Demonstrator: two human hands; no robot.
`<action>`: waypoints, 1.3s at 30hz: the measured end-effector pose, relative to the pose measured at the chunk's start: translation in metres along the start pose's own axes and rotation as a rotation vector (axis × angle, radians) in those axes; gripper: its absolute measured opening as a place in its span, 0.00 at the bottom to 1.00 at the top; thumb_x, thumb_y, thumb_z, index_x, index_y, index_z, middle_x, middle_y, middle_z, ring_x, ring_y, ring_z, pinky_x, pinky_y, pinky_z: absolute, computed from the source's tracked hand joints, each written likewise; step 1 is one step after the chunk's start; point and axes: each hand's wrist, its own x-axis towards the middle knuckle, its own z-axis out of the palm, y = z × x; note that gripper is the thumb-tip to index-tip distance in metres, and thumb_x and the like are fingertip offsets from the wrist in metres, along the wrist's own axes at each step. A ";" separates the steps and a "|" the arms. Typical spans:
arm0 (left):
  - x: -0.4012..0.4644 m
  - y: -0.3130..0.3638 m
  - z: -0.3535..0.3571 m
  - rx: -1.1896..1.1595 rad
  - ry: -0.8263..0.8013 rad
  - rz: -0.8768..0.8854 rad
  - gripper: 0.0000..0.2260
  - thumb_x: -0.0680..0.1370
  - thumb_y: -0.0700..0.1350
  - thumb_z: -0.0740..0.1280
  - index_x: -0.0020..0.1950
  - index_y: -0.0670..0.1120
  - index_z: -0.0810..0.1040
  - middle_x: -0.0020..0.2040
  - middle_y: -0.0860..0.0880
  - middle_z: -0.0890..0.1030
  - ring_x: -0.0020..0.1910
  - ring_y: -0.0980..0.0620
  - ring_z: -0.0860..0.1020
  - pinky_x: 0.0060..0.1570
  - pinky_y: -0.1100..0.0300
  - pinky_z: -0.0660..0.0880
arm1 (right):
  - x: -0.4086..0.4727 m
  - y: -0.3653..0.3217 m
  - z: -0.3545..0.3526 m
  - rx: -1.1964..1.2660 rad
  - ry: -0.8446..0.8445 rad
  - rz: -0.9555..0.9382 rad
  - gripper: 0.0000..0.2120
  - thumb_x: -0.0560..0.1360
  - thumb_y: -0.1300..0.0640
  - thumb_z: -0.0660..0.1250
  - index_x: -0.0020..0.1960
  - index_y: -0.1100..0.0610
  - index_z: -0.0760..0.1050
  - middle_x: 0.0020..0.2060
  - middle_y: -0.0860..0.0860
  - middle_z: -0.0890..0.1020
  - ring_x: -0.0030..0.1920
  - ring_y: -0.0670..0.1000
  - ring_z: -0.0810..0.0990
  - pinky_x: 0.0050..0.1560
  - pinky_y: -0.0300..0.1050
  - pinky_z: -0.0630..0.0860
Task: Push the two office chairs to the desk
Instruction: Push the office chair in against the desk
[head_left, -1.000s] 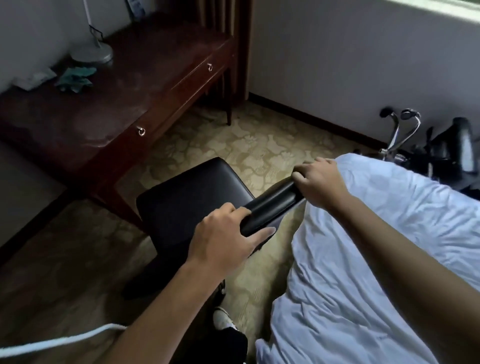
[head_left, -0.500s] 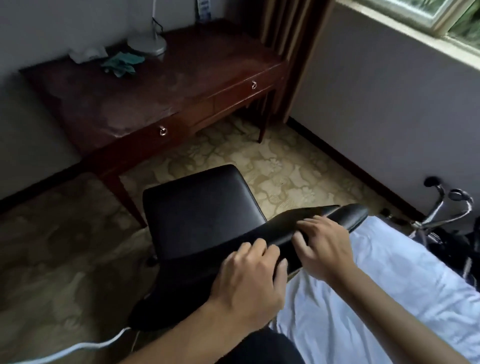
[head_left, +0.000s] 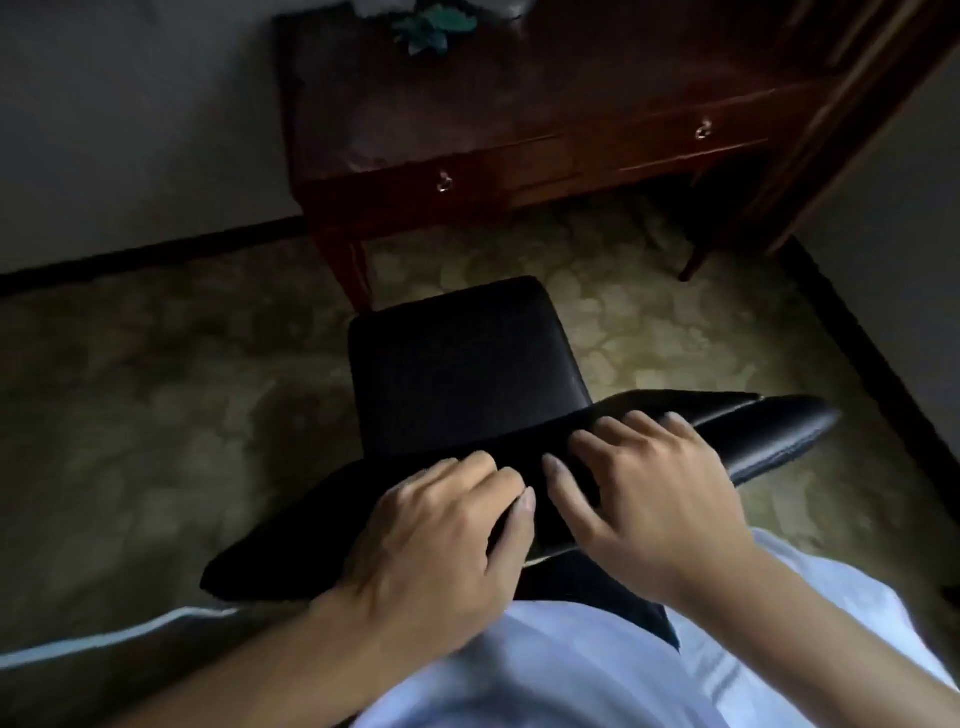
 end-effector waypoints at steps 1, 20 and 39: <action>-0.001 0.006 0.001 0.023 0.022 -0.042 0.14 0.81 0.50 0.57 0.38 0.48 0.73 0.34 0.53 0.71 0.33 0.51 0.71 0.35 0.57 0.70 | 0.002 0.004 -0.004 -0.006 -0.050 -0.085 0.21 0.78 0.41 0.54 0.32 0.51 0.69 0.27 0.49 0.74 0.32 0.54 0.73 0.37 0.49 0.63; 0.021 0.014 0.003 0.178 0.267 -0.351 0.14 0.76 0.49 0.62 0.32 0.47 0.71 0.30 0.51 0.70 0.28 0.48 0.72 0.27 0.55 0.69 | 0.036 0.043 -0.004 0.152 0.214 -0.508 0.18 0.76 0.49 0.64 0.30 0.55 0.69 0.28 0.53 0.70 0.29 0.57 0.69 0.28 0.51 0.69; 0.170 -0.071 -0.016 0.280 0.199 -0.489 0.15 0.73 0.56 0.58 0.34 0.48 0.76 0.34 0.51 0.79 0.33 0.46 0.78 0.28 0.60 0.57 | 0.184 0.058 0.008 0.119 0.285 -0.410 0.19 0.78 0.51 0.60 0.29 0.53 0.68 0.25 0.49 0.73 0.25 0.53 0.72 0.30 0.40 0.52</action>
